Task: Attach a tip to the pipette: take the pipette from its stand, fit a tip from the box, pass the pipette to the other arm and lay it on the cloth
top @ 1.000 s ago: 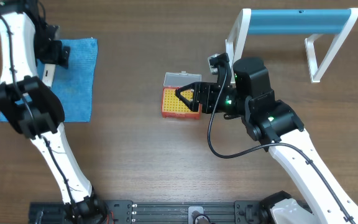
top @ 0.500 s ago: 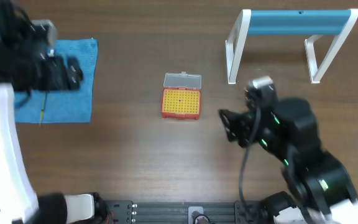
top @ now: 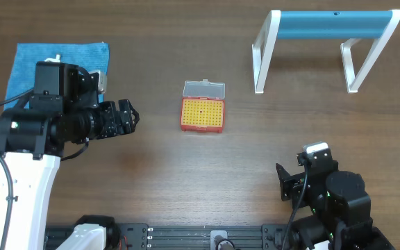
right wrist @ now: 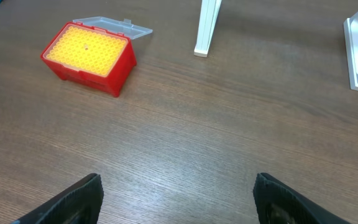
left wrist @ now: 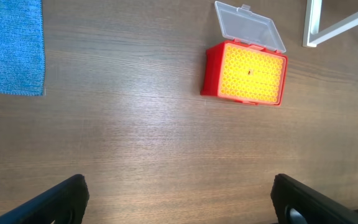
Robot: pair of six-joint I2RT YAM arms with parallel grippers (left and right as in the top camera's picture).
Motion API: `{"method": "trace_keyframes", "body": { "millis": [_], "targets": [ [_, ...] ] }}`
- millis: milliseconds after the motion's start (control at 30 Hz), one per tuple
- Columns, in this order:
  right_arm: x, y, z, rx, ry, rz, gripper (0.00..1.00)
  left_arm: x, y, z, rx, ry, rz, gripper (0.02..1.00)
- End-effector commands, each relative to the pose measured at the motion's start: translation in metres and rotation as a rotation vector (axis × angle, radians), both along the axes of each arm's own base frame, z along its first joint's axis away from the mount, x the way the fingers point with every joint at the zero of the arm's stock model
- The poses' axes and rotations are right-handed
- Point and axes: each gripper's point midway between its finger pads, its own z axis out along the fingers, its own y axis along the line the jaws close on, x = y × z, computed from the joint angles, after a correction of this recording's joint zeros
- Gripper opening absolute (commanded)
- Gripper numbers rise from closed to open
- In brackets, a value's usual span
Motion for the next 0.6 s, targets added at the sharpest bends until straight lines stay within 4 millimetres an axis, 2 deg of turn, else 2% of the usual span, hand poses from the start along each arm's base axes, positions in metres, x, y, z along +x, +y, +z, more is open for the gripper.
{"method": "trace_keyframes", "body": {
  "millis": [33, 200, 267, 300, 333, 367, 400, 433, 467, 533, 567, 600],
  "targets": [
    [0.001, -0.004, -0.001, -0.020, -0.007, -0.011, 0.794, 0.002, -0.005, -0.004, -0.024, 0.021, -0.001, 0.952],
    [0.001, -0.004, -0.001, -0.020, -0.007, -0.011, 0.794, 0.001, 0.000, -0.003, 0.000, 0.008, 0.009, 0.954],
    [0.001, -0.004, -0.001, -0.020, -0.007, -0.011, 0.794, -0.008, 0.003, 0.011, 0.014, -0.053, 0.015, 0.952],
    [0.001, -0.004, -0.001, -0.020, -0.007, -0.011, 0.794, -0.011, 0.012, 0.017, 0.056, -0.099, 0.036, 0.954],
    [0.001, -0.004, -0.001, -0.020, -0.007, -0.011, 0.794, -0.008, 0.020, 0.027, 0.094, -0.183, 0.063, 0.952],
    [0.001, -0.004, -0.001, -0.020, -0.007, -0.011, 0.792, 0.008, 0.025, 0.047, 0.103, -0.413, 0.093, 0.952],
    [0.001, -0.004, -0.001, -0.020, -0.007, -0.011, 0.794, 0.016, 0.026, 0.053, 0.100, -0.536, 0.108, 0.952],
    [0.001, -0.004, -0.001, -0.020, -0.007, -0.011, 0.794, 0.025, 0.027, 0.053, 0.084, -0.751, 0.127, 0.952],
    [0.001, -0.004, -0.001, -0.020, -0.007, -0.011, 0.794, 0.024, 0.027, 0.050, 0.069, -0.889, 0.136, 0.952],
    [0.001, -0.004, -0.001, -0.020, -0.007, -0.011, 0.785, 0.010, 0.034, 0.041, 0.059, -1.184, 0.191, 0.952],
    [0.001, -0.004, -0.001, -0.020, -0.007, -0.011, 0.792, 0.000, 0.041, 0.032, 0.063, -1.294, 0.232, 0.952],
    [0.001, -0.004, -0.001, -0.020, -0.007, -0.011, 0.794, -0.007, 0.047, 0.022, 0.073, -1.332, 0.266, 0.952]
  ]
}}
